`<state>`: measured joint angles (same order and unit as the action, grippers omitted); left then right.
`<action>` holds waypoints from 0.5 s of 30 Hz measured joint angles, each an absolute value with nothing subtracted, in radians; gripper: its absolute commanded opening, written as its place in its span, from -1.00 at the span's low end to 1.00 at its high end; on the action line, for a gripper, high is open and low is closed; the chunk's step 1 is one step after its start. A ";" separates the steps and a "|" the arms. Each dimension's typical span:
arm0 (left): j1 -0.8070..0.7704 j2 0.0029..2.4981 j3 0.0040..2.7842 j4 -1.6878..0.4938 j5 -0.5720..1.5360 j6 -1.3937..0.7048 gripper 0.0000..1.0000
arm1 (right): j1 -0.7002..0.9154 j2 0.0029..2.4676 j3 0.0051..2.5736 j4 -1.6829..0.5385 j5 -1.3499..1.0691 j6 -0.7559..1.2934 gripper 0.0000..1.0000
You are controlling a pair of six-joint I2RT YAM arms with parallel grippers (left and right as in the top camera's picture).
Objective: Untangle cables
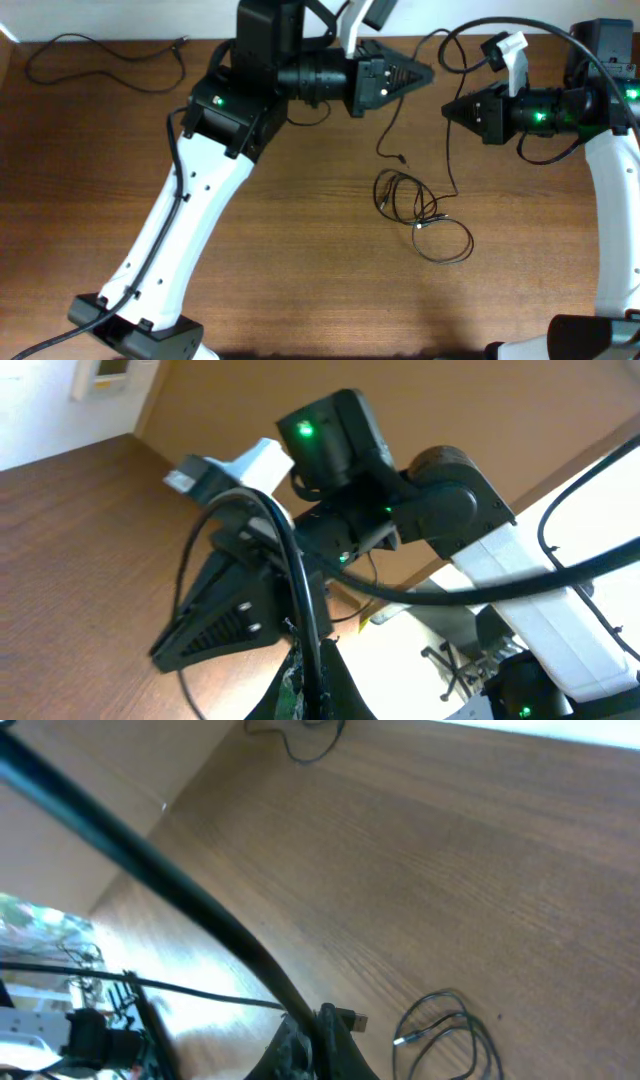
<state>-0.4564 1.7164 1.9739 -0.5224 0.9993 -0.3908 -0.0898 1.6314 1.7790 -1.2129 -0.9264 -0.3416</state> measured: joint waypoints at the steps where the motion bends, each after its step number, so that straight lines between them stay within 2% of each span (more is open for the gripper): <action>1: -0.443 1.716 1.974 -0.545 0.998 -0.393 -0.68 | -0.090 1.631 1.779 -1.209 -0.933 -0.303 -0.92; 4: -0.407 1.714 1.975 -0.649 0.950 -0.394 -0.27 | -0.090 1.629 1.783 -1.205 -0.941 -0.232 -0.92; 6: -0.395 1.713 1.975 -0.718 0.883 -0.397 -0.13 | -0.090 1.626 1.798 -1.200 -0.944 -0.150 -0.92; 9: -0.385 1.713 1.974 -0.810 0.736 -0.389 0.30 | -0.090 1.607 1.832 -1.199 -0.949 -0.017 -0.92; 15: -0.385 1.713 1.974 -0.925 0.537 -0.352 0.56 | -0.090 1.531 1.884 -1.192 -0.959 0.311 -0.92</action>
<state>-0.3855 1.7130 1.9739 -0.9253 0.5365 -0.3515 -0.0898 1.5314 1.8835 -1.1919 -0.9588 0.3115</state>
